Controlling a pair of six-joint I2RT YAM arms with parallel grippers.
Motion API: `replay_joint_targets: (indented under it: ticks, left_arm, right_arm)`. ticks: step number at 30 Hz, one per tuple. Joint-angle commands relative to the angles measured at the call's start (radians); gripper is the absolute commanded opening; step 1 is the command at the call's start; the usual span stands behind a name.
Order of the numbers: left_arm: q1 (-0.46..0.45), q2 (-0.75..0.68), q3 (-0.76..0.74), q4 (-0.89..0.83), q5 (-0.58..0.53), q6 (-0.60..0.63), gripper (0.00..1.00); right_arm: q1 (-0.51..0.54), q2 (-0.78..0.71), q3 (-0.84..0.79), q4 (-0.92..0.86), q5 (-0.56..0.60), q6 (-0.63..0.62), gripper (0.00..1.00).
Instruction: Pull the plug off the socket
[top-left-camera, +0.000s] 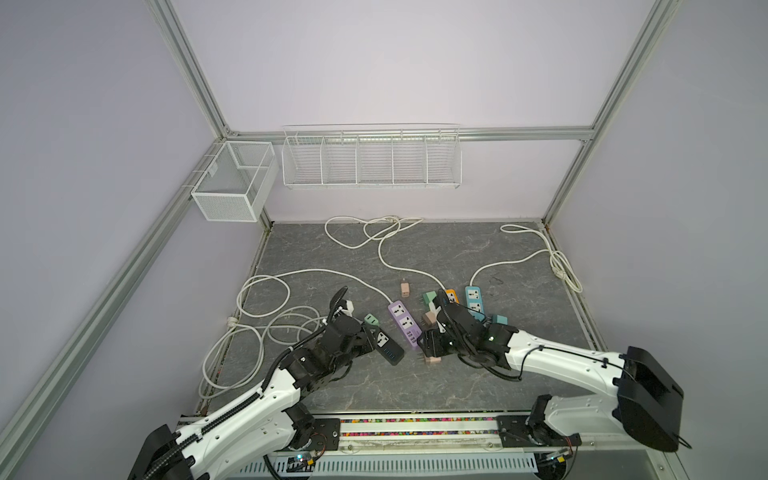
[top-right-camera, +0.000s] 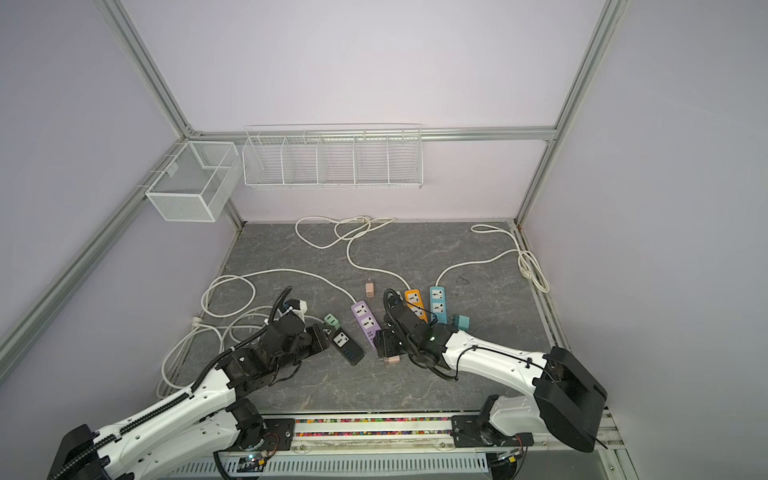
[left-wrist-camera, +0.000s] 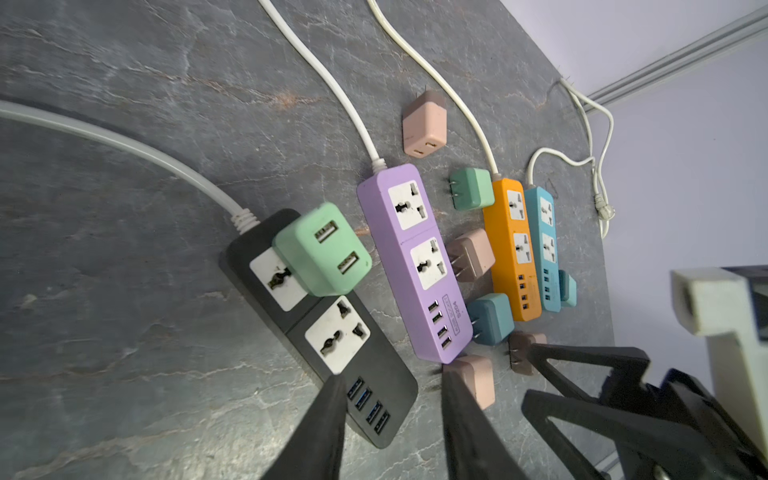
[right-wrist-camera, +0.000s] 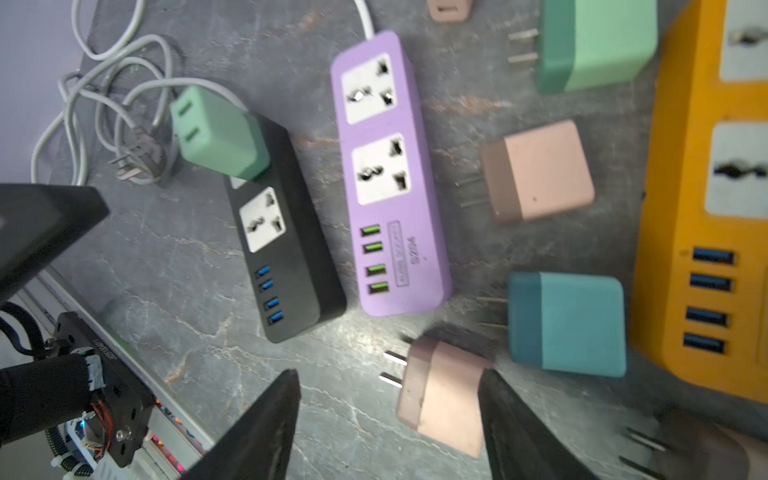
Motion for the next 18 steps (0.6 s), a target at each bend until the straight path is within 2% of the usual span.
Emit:
replay_joint_targets:
  ticks: [1,11,18]
  left_arm:
    - [0.045,-0.023,-0.023,-0.059,-0.006,0.025,0.4]
    - [0.148,-0.021,-0.041,-0.06,0.05,0.061,0.41]
    - [0.235,0.005,-0.075,0.014,0.132,0.061,0.41]
  right_arm:
    - [0.038,0.054,0.071,-0.066,0.064,-0.1,0.72]
    - [0.085,0.252,0.312,-0.106,0.083,-0.241,0.73]
    - [0.093,0.374,0.424,-0.108,0.07,-0.271,0.73]
